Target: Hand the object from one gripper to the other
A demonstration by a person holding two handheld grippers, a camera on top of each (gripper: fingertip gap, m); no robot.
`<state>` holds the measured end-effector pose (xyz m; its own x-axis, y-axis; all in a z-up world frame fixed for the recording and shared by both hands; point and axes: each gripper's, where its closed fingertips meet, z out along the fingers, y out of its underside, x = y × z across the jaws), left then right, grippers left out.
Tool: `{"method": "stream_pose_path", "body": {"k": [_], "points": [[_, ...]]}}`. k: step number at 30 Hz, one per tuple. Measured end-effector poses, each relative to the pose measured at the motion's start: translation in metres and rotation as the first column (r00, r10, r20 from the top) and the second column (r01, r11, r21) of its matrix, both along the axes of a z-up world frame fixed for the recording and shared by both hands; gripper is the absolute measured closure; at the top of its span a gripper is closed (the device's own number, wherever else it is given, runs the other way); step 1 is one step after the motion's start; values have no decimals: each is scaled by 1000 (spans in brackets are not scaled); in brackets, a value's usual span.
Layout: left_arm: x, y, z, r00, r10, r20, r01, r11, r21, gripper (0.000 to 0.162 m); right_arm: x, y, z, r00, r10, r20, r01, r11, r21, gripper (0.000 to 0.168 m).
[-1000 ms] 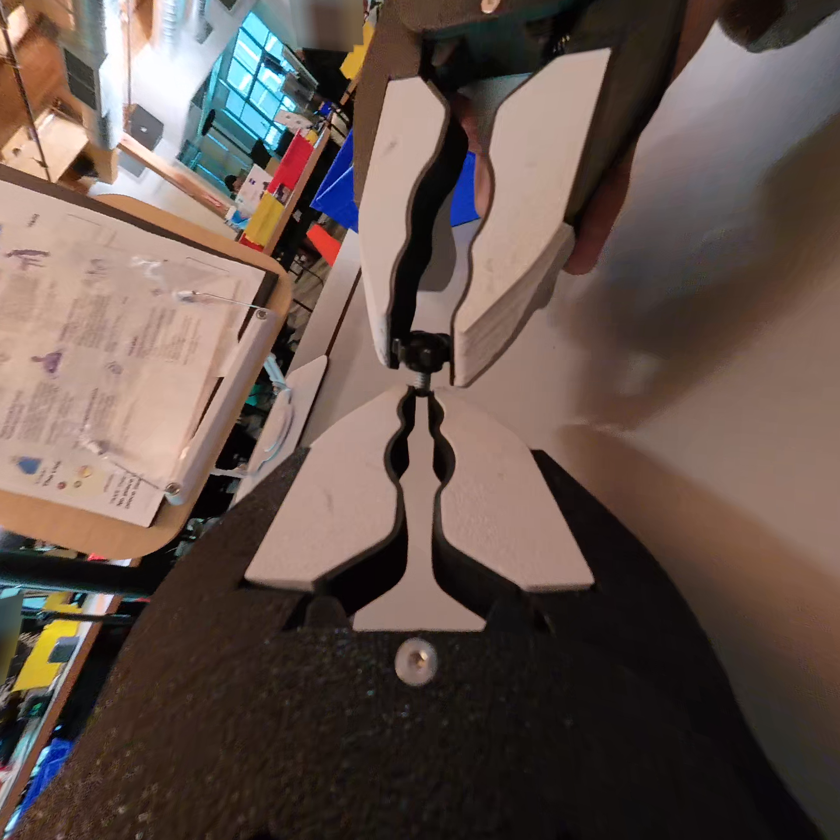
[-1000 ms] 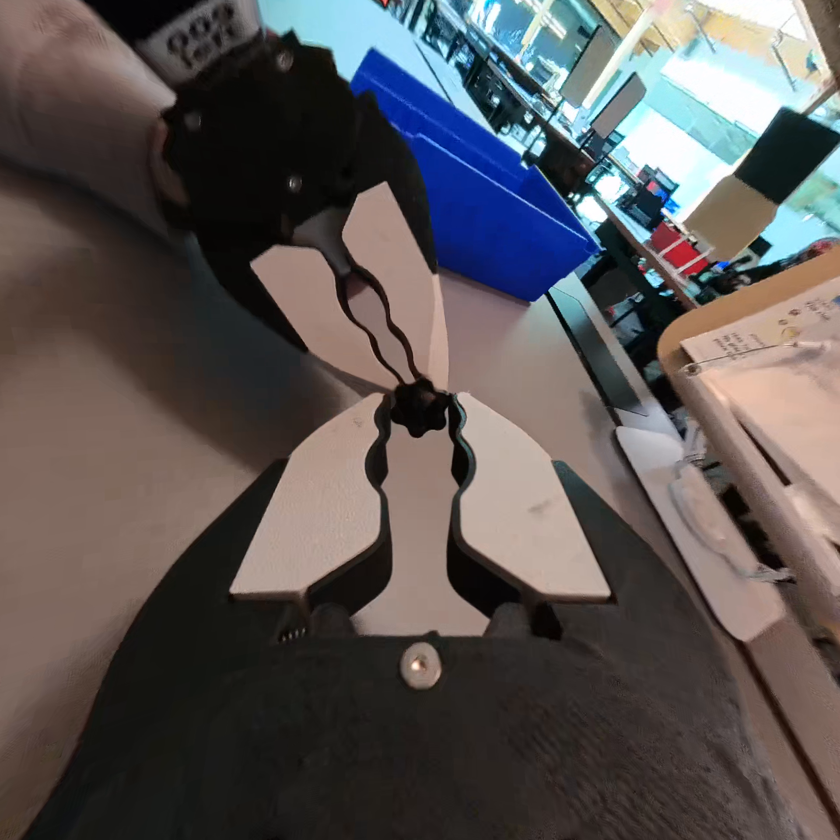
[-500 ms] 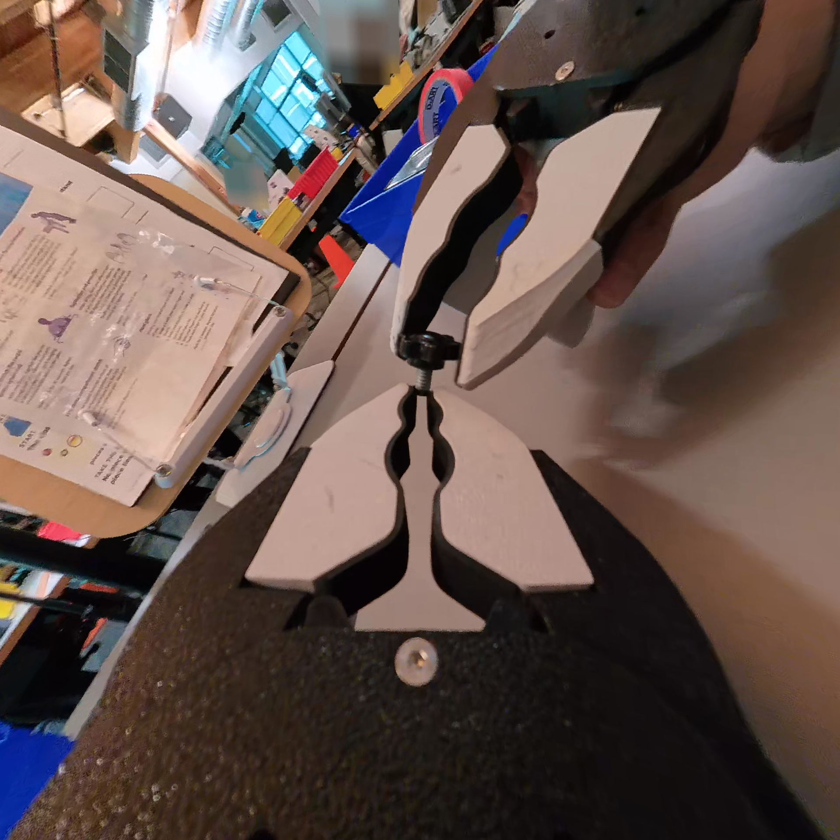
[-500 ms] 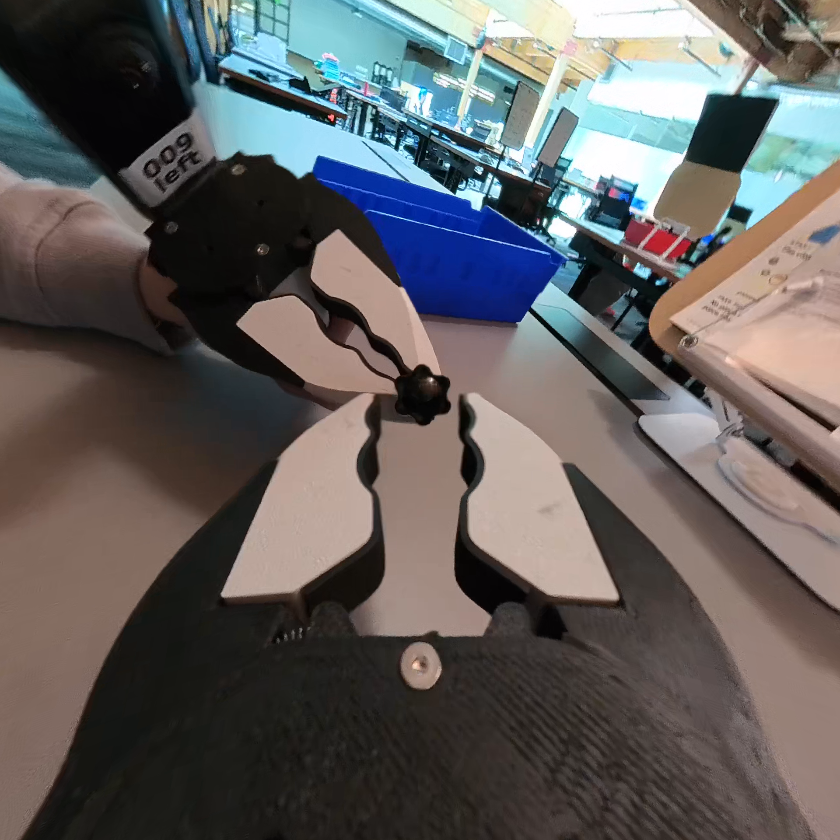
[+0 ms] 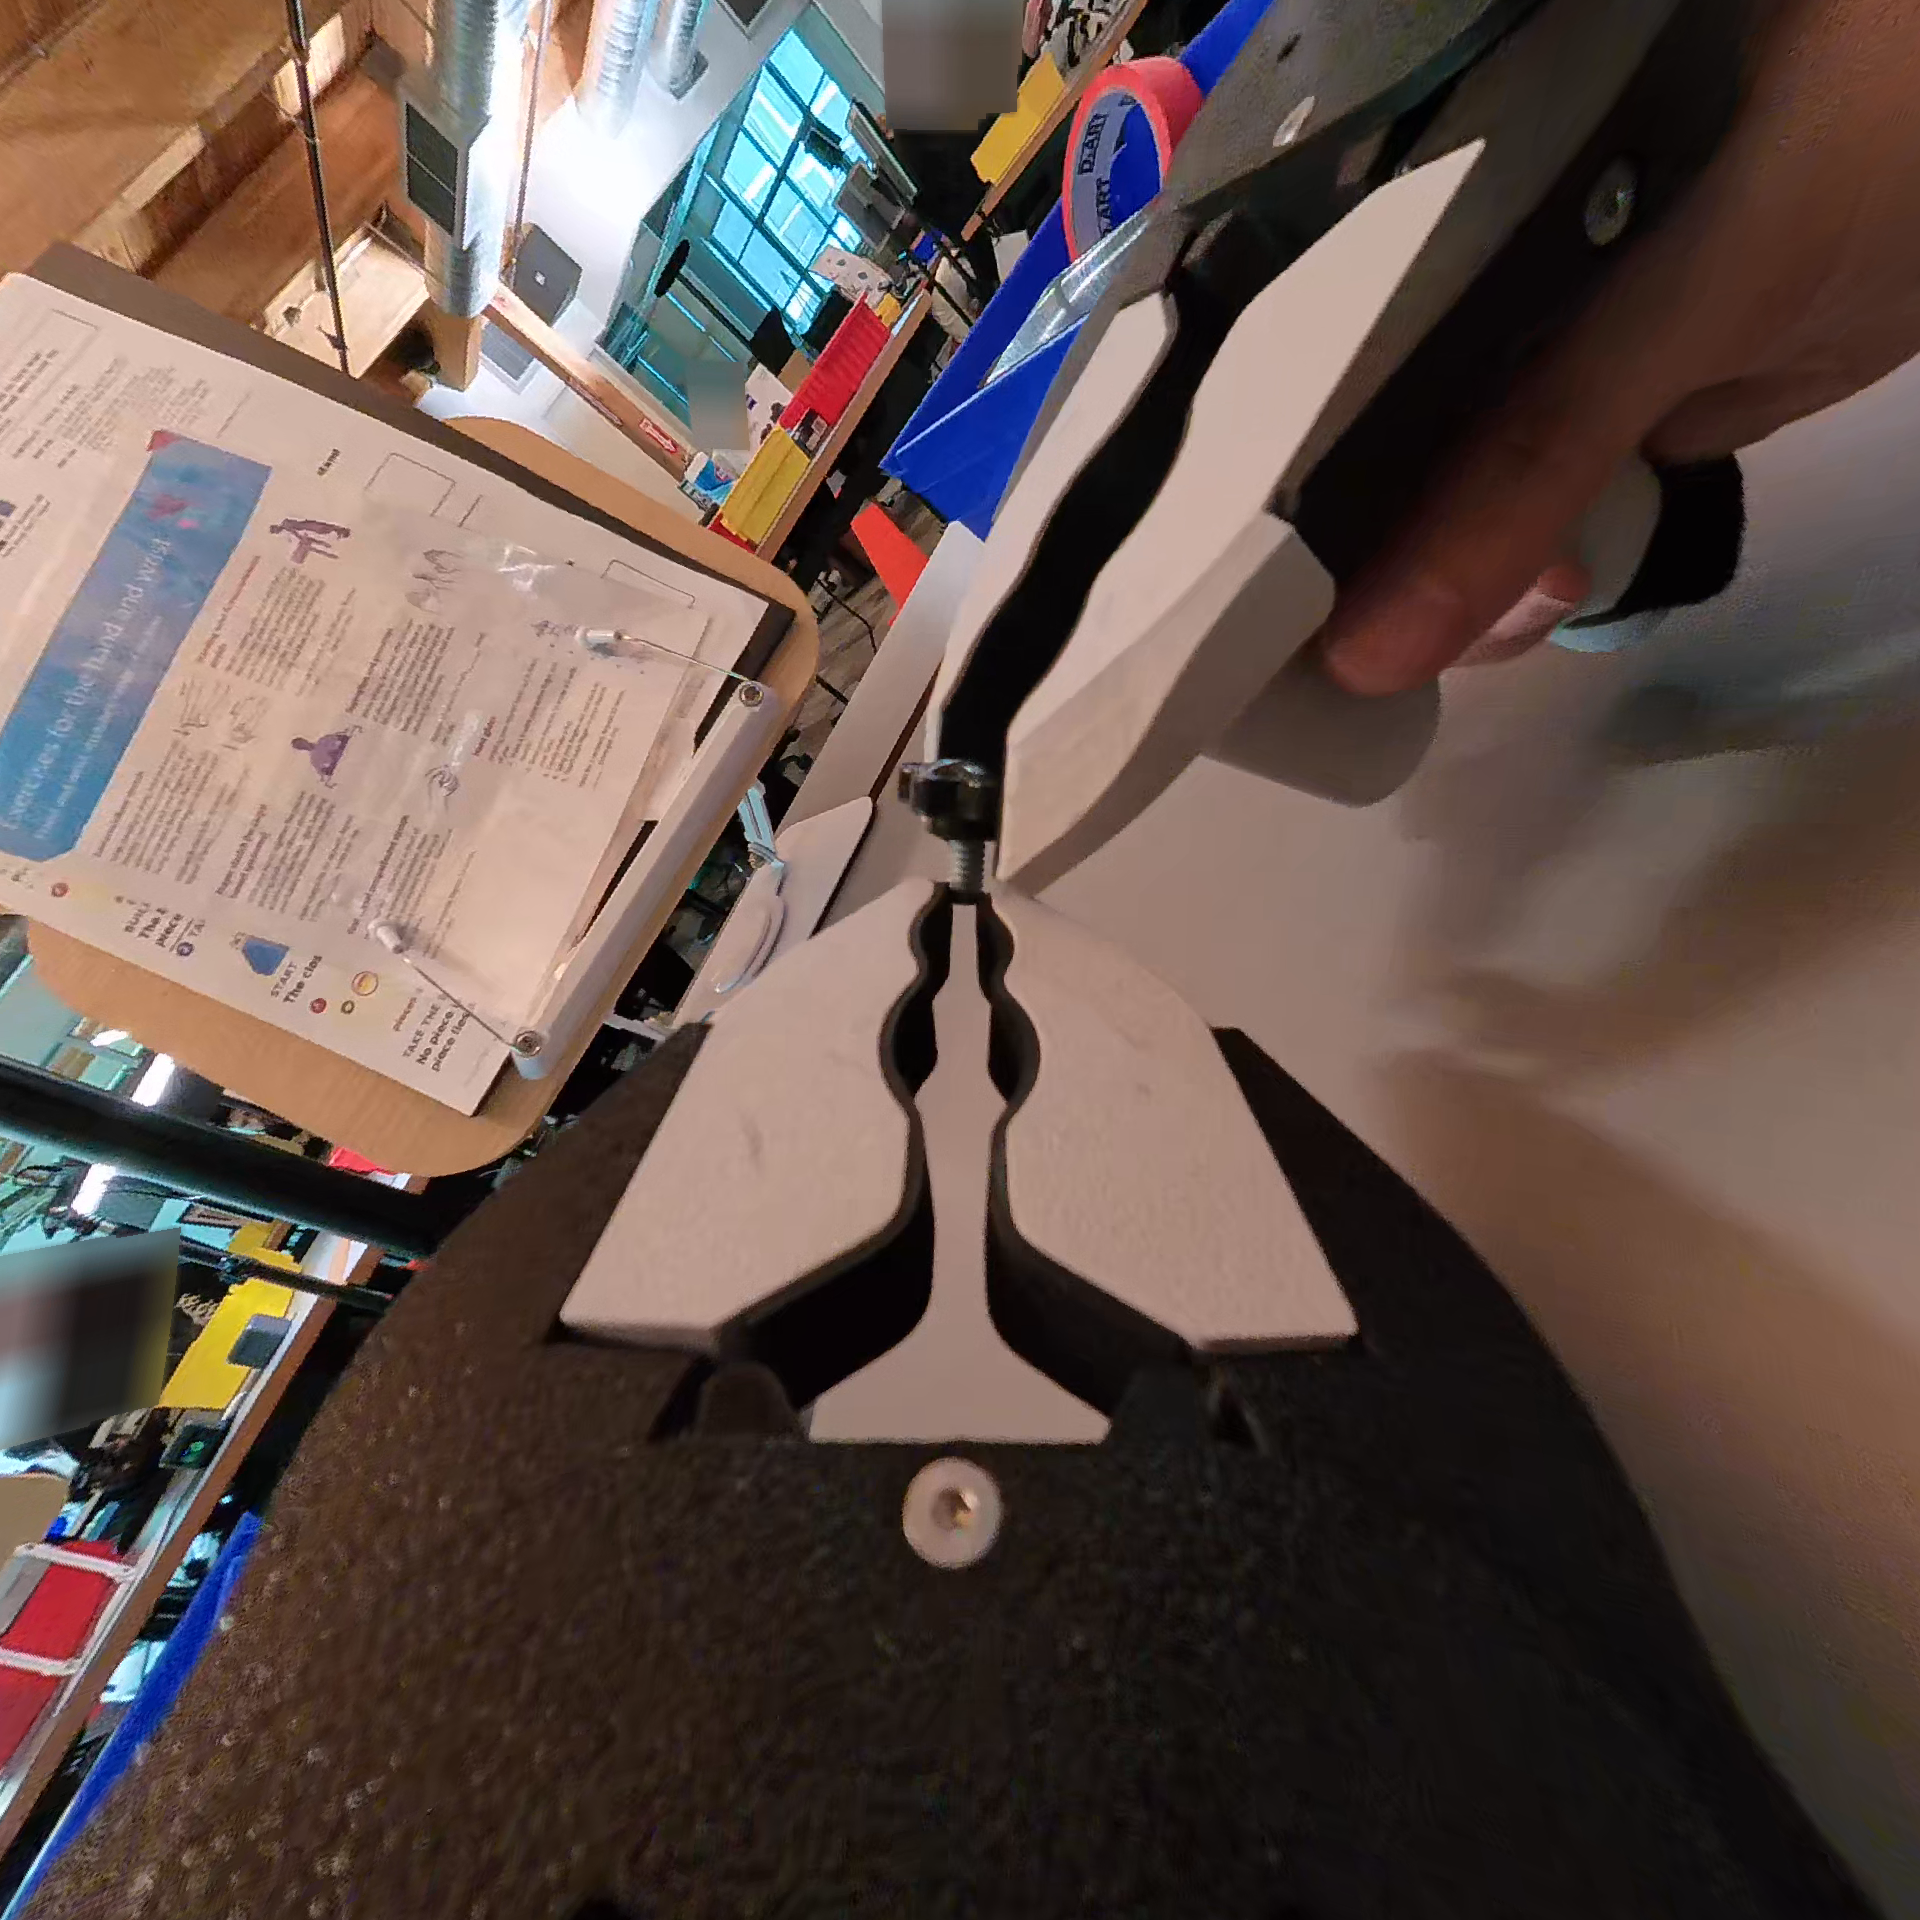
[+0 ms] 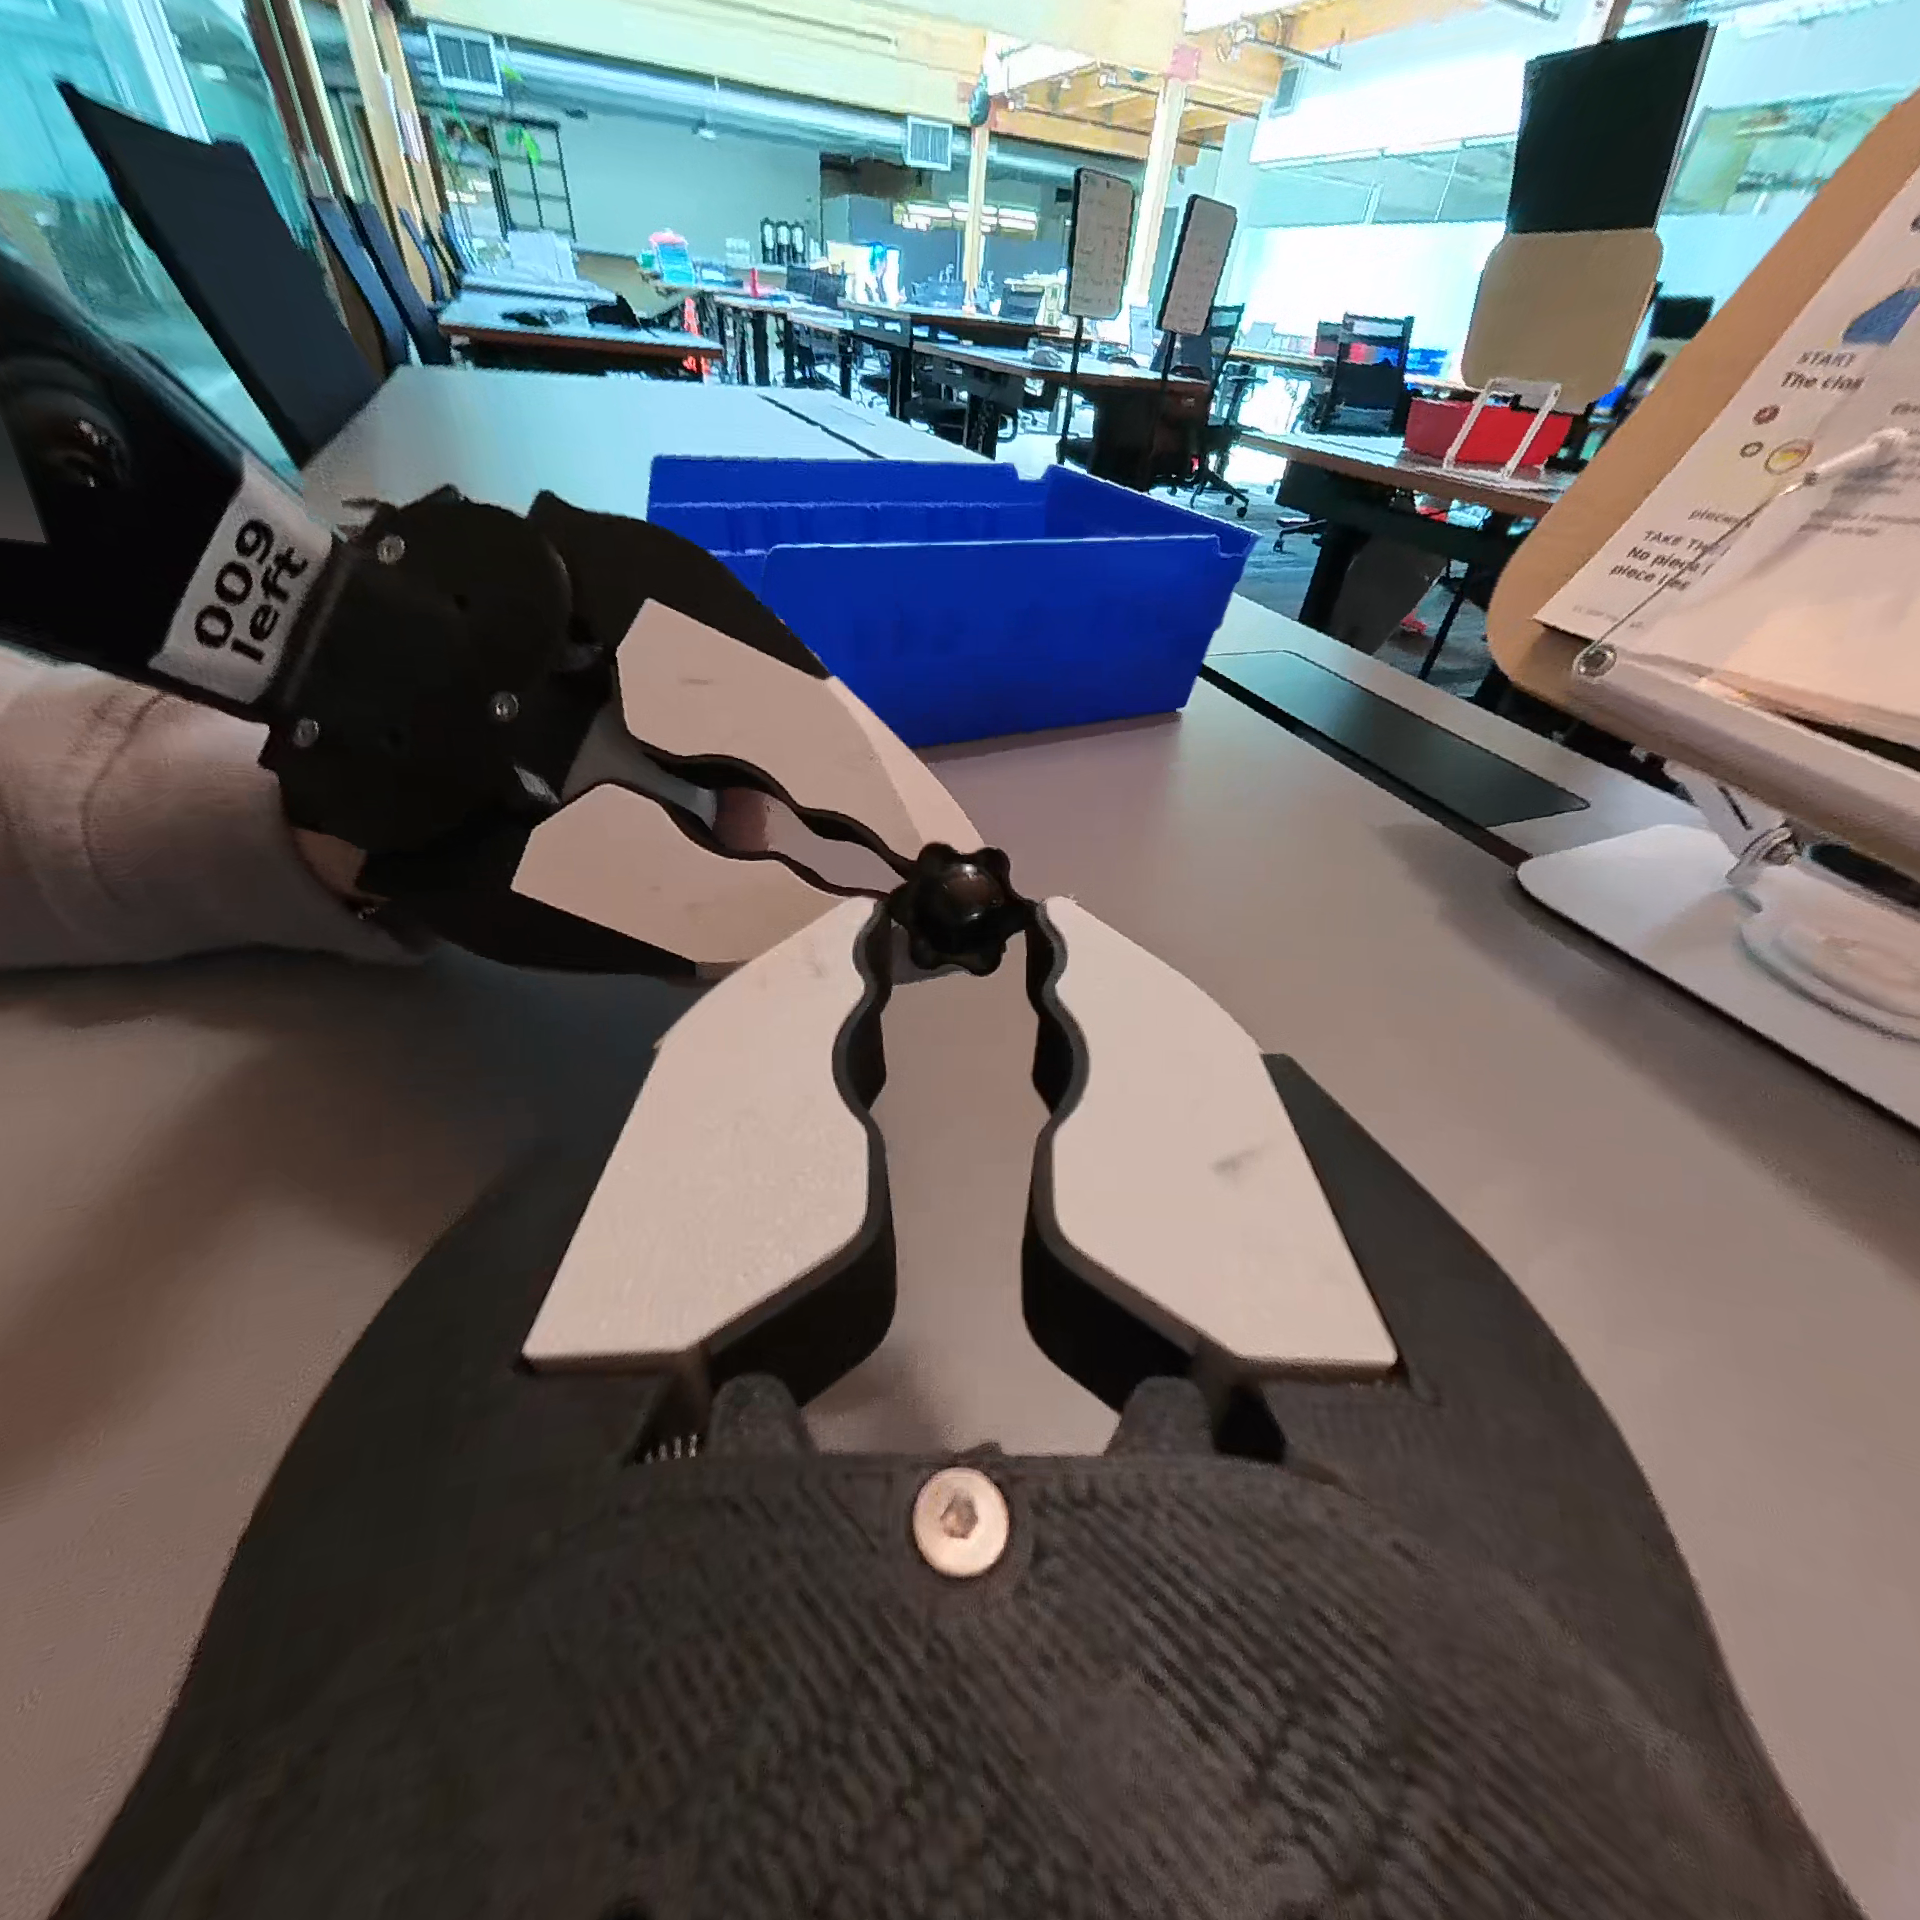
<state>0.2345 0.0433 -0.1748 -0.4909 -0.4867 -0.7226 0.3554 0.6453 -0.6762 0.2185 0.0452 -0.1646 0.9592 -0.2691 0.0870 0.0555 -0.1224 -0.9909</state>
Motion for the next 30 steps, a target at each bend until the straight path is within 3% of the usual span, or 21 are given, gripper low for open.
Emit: {"method": "stream_pose_path", "body": {"k": [6, 10, 17, 22, 25, 30], "points": [[-4, -6, -5, 998, -52, -24, 53, 998, 16, 158, -5, -5, -5, 989, 86, 120, -77, 994, -78, 144], [-14, -14, -16, 973, -169, -154, 166, 986, -29, 158, -13, -10, -14, 954, 180, 239, -137, 973, -186, 144], [-21, -16, -19, 877, -321, -358, 243, 938, -245, 158, -17, -9, -14, 946, 191, 262, -140, 969, -203, 144], [-19, -15, -22, 904, -297, -308, 240, 948, -208, 157, -12, -9, -17, 958, 169, 230, -122, 971, -206, 144], [-16, -14, -23, 929, -258, -264, 221, 962, -162, 143, -1, -13, -17, 963, 104, 247, -50, 975, -216, 144], [-12, -12, -19, 954, -217, -208, 193, 972, -133, 145, 2, -14, -15, 978, 84, 189, -49, 982, -181, 144]]}}
